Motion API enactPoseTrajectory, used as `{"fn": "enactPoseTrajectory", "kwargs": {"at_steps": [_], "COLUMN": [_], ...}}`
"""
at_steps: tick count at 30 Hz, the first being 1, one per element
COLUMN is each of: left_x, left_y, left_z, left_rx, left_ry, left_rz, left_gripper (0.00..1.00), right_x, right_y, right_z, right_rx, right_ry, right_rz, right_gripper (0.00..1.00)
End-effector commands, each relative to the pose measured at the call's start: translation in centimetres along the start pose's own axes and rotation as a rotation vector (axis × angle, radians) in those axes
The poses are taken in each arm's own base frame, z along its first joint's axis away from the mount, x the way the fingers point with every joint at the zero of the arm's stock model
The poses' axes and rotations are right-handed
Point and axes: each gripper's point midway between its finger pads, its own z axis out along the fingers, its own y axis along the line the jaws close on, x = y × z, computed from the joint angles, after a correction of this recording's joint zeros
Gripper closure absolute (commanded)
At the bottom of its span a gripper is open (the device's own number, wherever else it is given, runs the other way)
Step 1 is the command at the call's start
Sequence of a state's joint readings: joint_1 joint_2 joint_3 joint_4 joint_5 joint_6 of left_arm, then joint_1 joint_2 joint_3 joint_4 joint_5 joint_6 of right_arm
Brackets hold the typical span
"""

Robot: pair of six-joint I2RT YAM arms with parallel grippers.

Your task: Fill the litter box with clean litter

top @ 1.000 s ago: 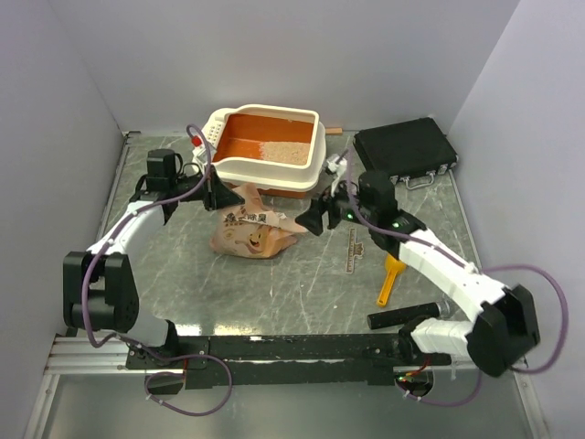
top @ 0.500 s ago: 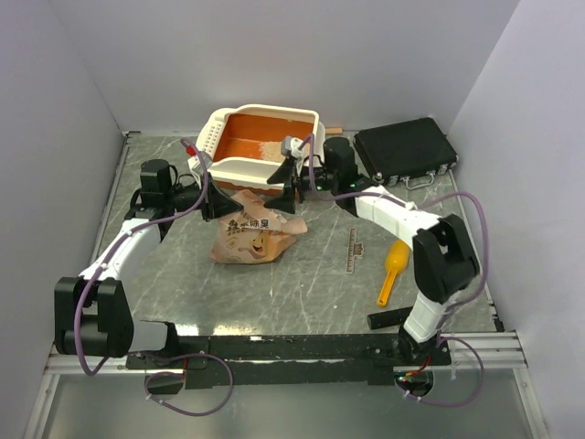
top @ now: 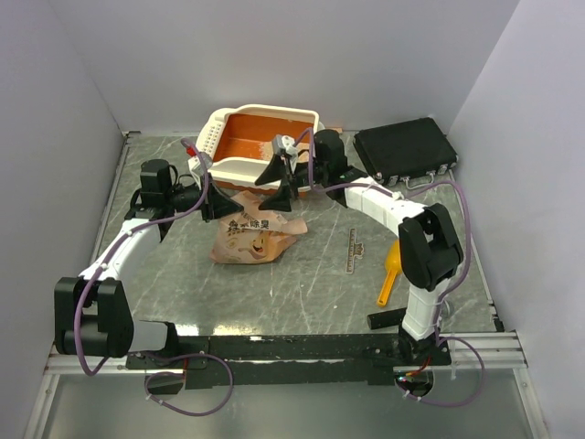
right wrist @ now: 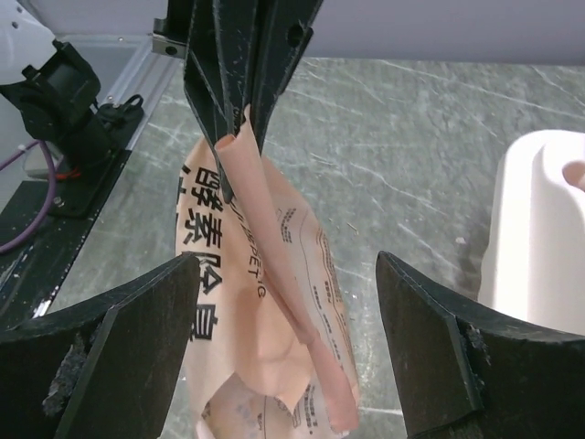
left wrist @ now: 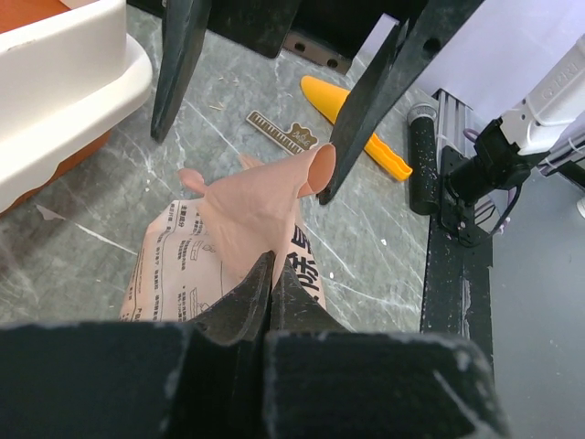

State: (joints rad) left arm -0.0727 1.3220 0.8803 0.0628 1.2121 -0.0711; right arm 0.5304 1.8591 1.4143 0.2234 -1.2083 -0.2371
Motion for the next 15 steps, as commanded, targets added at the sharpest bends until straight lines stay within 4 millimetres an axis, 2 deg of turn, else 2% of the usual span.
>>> {"fn": "enactPoseTrajectory", "kwargs": {"at_steps": [1, 8, 10, 11, 12, 13, 15], "left_x": [-3.8, -3.9, -4.0, -4.1, -4.2, -4.2, -4.4], "left_y": [-3.2, -3.5, -3.7, -3.7, -3.8, -3.8, -3.9], "left_z": [-0.3, -0.4, -0.5, -0.5, -0.5, -0.5, -0.6], "left_rx": [0.119, 0.126, 0.123, 0.123, 0.122, 0.12, 0.111], "left_ry": [-0.047, -0.049, -0.051, -0.051, -0.053, -0.053, -0.057], "left_rz": [0.186, 0.194, 0.201, 0.204, 0.207, 0.208, 0.216], "left_gripper": [0.99, 0.99, 0.99, 0.99, 0.99, 0.99, 0.99], "right_x": [-0.3, 2.1, 2.7, 2.8, 3.0, 3.4, 3.4], "right_y": [0.5, 0.1, 0.3, 0.2, 0.1, 0.2, 0.4], "right_z": [2.0, 4.1, 4.8, 4.8, 5.0, 4.9, 4.7], "right_rx": [-0.069, -0.048, -0.055, -0.046, -0.047, -0.049, -0.052], "right_ry": [-0.015, 0.06, 0.081, 0.098, 0.104, 0.122, 0.154], "right_rz": [-0.063, -0.043, -0.048, -0.037, -0.037, -0.022, 0.022], "right_gripper": [0.16, 0.17, 0.22, 0.3, 0.73, 1.0, 1.0]}}
